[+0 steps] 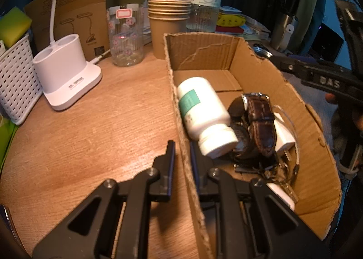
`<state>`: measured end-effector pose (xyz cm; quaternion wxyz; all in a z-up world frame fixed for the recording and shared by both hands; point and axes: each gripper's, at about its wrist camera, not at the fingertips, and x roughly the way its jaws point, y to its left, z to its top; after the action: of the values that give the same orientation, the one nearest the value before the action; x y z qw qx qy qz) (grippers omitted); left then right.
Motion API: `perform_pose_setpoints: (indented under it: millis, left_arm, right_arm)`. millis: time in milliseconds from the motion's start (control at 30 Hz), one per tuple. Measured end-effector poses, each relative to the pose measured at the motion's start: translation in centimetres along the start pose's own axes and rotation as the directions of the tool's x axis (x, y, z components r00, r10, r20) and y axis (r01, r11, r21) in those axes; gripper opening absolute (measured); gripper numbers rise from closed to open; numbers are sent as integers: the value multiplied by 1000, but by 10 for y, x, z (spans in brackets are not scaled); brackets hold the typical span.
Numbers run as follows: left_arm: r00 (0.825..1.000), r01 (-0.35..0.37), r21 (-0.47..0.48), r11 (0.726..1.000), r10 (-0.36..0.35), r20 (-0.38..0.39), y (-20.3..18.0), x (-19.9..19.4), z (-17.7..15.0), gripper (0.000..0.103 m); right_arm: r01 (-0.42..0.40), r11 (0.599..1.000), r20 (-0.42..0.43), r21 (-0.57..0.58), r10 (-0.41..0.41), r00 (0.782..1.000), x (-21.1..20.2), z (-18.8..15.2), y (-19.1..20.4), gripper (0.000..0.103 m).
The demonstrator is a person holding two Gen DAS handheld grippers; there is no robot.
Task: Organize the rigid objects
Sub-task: 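Move the right tool out of the box to the red tin can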
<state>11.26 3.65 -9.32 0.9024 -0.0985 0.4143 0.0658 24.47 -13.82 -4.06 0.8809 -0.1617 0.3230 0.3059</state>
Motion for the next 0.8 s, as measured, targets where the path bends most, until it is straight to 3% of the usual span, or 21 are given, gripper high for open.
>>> perform_pose_setpoints:
  millis: [433,800]
  left_arm:
    - [1000,1,0,1000,-1,0,0,0,0,15]
    - [1000,-1,1,1000,1,1,0,0,0,15]
  right_arm:
    - [-23,999,-39,-38,22,999,29,11,-5,73]
    - [-68,998,-37,3,68,997,40,16,-13,73]
